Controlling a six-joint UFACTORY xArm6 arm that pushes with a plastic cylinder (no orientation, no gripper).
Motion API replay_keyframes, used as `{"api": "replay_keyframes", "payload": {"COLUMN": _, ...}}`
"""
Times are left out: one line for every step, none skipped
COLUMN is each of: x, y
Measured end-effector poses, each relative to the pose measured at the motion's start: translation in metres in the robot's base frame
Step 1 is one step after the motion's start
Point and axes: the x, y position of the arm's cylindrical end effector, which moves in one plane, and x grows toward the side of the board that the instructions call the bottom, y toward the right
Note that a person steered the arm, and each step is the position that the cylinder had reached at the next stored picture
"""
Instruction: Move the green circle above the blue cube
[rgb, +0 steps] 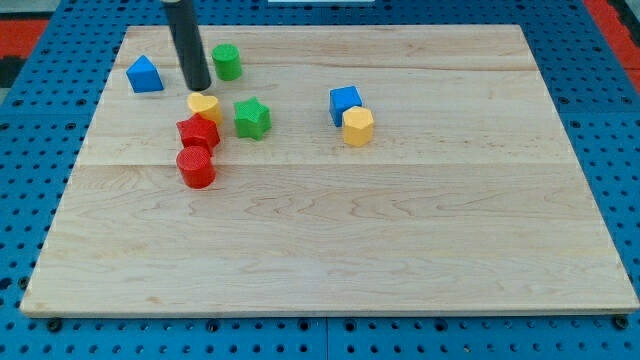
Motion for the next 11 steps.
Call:
{"api": "replay_keyframes", "payload": {"x": 0.025, "y": -0.037}}
{"api": "replay_keyframes", "payload": {"x": 0.024, "y": -0.072}}
{"api": "replay_keyframes", "payload": {"x": 0.005, "y": -0.079}}
{"api": "replay_keyframes", "payload": {"x": -0.018, "y": -0.057}}
{"api": "replay_keyframes", "payload": {"x": -0.037, "y": -0.033}}
{"api": "replay_keyframes", "payload": {"x": -0.047, "y": -0.021}}
{"api": "replay_keyframes", "payload": {"x": -0.048, "y": 0.048}}
{"api": "replay_keyframes", "payload": {"x": -0.048, "y": 0.11}}
{"api": "replay_keyframes", "payload": {"x": -0.063, "y": 0.065}}
{"api": "replay_keyframes", "payload": {"x": -0.068, "y": 0.081}}
{"api": "replay_keyframes", "payload": {"x": -0.071, "y": 0.123}}
